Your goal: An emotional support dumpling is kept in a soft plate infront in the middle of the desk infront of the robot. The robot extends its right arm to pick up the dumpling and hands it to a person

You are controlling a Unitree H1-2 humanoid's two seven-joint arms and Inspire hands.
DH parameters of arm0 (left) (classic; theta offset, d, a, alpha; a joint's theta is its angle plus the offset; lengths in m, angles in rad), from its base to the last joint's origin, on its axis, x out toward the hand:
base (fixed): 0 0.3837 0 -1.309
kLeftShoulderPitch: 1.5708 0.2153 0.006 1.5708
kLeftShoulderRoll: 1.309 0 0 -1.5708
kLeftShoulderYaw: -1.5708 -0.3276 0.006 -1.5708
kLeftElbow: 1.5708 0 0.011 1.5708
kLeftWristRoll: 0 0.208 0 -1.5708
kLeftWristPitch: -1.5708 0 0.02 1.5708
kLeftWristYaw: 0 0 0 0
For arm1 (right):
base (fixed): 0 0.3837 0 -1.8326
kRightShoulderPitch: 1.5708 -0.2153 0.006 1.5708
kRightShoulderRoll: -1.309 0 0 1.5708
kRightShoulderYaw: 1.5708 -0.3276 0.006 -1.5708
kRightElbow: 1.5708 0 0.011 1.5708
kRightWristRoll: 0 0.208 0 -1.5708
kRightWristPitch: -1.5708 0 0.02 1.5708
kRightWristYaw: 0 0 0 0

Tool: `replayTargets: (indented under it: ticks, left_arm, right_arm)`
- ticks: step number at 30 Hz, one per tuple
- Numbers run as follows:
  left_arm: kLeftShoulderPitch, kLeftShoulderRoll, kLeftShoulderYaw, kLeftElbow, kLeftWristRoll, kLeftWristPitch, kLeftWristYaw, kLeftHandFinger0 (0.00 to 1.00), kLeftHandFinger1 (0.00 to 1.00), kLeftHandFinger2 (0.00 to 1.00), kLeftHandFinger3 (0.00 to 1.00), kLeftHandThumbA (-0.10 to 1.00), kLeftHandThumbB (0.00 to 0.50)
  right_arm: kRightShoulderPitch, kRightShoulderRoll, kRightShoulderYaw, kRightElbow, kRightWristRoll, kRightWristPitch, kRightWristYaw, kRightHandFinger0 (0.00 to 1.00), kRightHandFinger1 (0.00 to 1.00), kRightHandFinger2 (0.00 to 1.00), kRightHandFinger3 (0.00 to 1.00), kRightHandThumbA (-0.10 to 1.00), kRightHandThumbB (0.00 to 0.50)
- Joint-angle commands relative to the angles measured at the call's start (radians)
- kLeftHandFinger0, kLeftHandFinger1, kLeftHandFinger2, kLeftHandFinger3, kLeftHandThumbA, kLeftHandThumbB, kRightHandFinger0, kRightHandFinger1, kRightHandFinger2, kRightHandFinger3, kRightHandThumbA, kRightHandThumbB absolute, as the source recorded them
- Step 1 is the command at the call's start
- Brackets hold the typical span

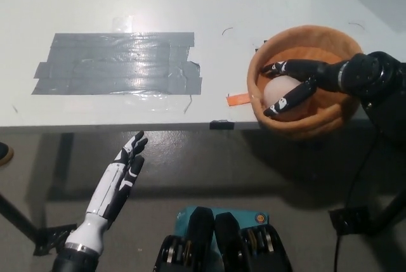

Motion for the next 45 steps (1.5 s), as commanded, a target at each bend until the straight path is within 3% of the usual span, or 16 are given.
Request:
replayTargets:
  ticks: [1, 2, 3, 4, 5, 8, 10, 11, 12, 15, 18, 19, 23, 28, 40, 45]
  left_arm:
    - [-0.029, 0.006, 0.012, -0.023, 0.000, 0.003, 0.002, 1.00, 1.00, 1.00, 1.00, 1.00, 0.046]
    - [-0.029, 0.006, 0.013, -0.024, -0.001, 0.004, 0.002, 1.00, 1.00, 1.00, 1.00, 1.00, 0.045]
    - [-0.029, 0.006, 0.013, -0.025, -0.002, 0.006, 0.001, 1.00, 1.00, 1.00, 1.00, 1.00, 0.044]
    - [-0.030, 0.007, 0.013, -0.024, -0.003, 0.004, 0.001, 1.00, 1.00, 1.00, 1.00, 1.00, 0.042]
    - [-0.032, 0.007, 0.014, -0.023, -0.005, 0.004, 0.001, 1.00, 1.00, 1.00, 1.00, 1.00, 0.043]
    - [-0.035, 0.007, 0.016, -0.025, -0.007, 0.006, 0.001, 1.00, 1.00, 1.00, 1.00, 1.00, 0.049]
    - [-0.037, 0.009, 0.019, -0.025, -0.011, 0.010, -0.001, 1.00, 1.00, 1.00, 1.00, 1.00, 0.052]
    - [-0.038, 0.010, 0.019, -0.024, -0.006, 0.008, 0.000, 1.00, 1.00, 1.00, 1.00, 1.00, 0.051]
    - [-0.039, 0.008, 0.021, -0.025, -0.008, 0.010, 0.000, 1.00, 1.00, 1.00, 1.00, 1.00, 0.052]
    - [-0.044, 0.008, 0.022, -0.019, -0.002, 0.009, 0.002, 1.00, 1.00, 1.00, 1.00, 1.00, 0.050]
    - [-0.047, 0.008, 0.024, -0.013, 0.000, -0.001, 0.006, 1.00, 1.00, 1.00, 1.00, 1.00, 0.051]
    - [-0.048, 0.007, 0.024, -0.012, 0.000, 0.000, 0.007, 1.00, 1.00, 1.00, 1.00, 1.00, 0.053]
    - [-0.055, 0.006, 0.024, -0.012, 0.000, 0.001, 0.005, 1.00, 1.00, 1.00, 1.00, 1.00, 0.058]
    - [-0.062, 0.010, 0.024, -0.010, 0.003, 0.000, 0.004, 1.00, 1.00, 1.00, 1.00, 1.00, 0.061]
    - [-0.070, 0.013, 0.025, -0.006, 0.005, -0.001, 0.003, 1.00, 1.00, 1.00, 1.00, 1.00, 0.060]
    - [-0.073, 0.012, 0.026, -0.002, 0.000, -0.001, 0.000, 1.00, 1.00, 1.00, 1.00, 1.00, 0.055]
  right_arm:
    - [-0.055, -0.021, 0.097, 0.062, -0.150, 0.042, -0.020, 0.94, 1.00, 1.00, 1.00, 0.43, 0.265]
    - [-0.062, -0.023, 0.125, 0.076, -0.173, 0.038, -0.021, 0.59, 0.70, 0.88, 1.00, 0.17, 0.251]
    - [-0.068, -0.026, 0.153, 0.090, -0.194, 0.025, -0.025, 0.49, 0.63, 0.82, 0.96, 0.07, 0.263]
    - [-0.063, -0.037, 0.195, 0.089, -0.243, -0.007, -0.072, 0.41, 0.60, 0.71, 0.94, -0.09, 0.185]
    - [-0.058, -0.040, 0.197, 0.087, -0.247, 0.011, -0.098, 0.25, 0.39, 0.55, 1.00, -0.10, 0.169]
    - [-0.044, -0.053, 0.195, 0.102, -0.262, 0.019, -0.190, 0.12, 0.36, 0.53, 1.00, -0.10, 0.117]
    - [-0.049, -0.049, 0.184, 0.136, -0.256, 0.006, -0.240, 0.14, 0.40, 0.51, 0.94, -0.10, 0.127]
    - [-0.049, -0.046, 0.165, 0.167, -0.246, -0.017, -0.288, 0.22, 0.53, 0.55, 0.66, -0.10, 0.153]
    - [-0.049, -0.047, 0.156, 0.172, -0.241, -0.026, -0.307, 0.14, 0.46, 0.53, 0.68, -0.10, 0.149]
    - [-0.035, -0.054, 0.111, 0.154, -0.221, -0.066, -0.385, 0.16, 0.69, 0.91, 1.00, -0.10, 0.177]
    - [-0.032, -0.053, 0.082, 0.139, -0.212, -0.092, -0.415, 0.39, 0.91, 1.00, 1.00, -0.10, 0.141]
    - [-0.030, -0.051, 0.073, 0.134, -0.212, -0.094, -0.427, 0.39, 0.88, 1.00, 0.98, -0.10, 0.142]
    - [-0.013, -0.049, 0.040, 0.100, -0.216, -0.146, -0.495, 0.25, 0.72, 0.99, 0.57, -0.10, 0.171]
    - [0.005, -0.037, -0.012, 0.055, -0.206, -0.171, -0.540, 0.20, 0.79, 1.00, 1.00, -0.10, 0.183]
    - [0.005, 0.003, -0.238, -0.048, -0.072, -0.209, -0.577, 0.12, 0.63, 0.91, 1.00, -0.10, 0.138]
    - [0.001, 0.023, -0.350, -0.220, -0.001, -0.123, -0.521, 0.14, 0.64, 0.95, 1.00, -0.10, 0.133]
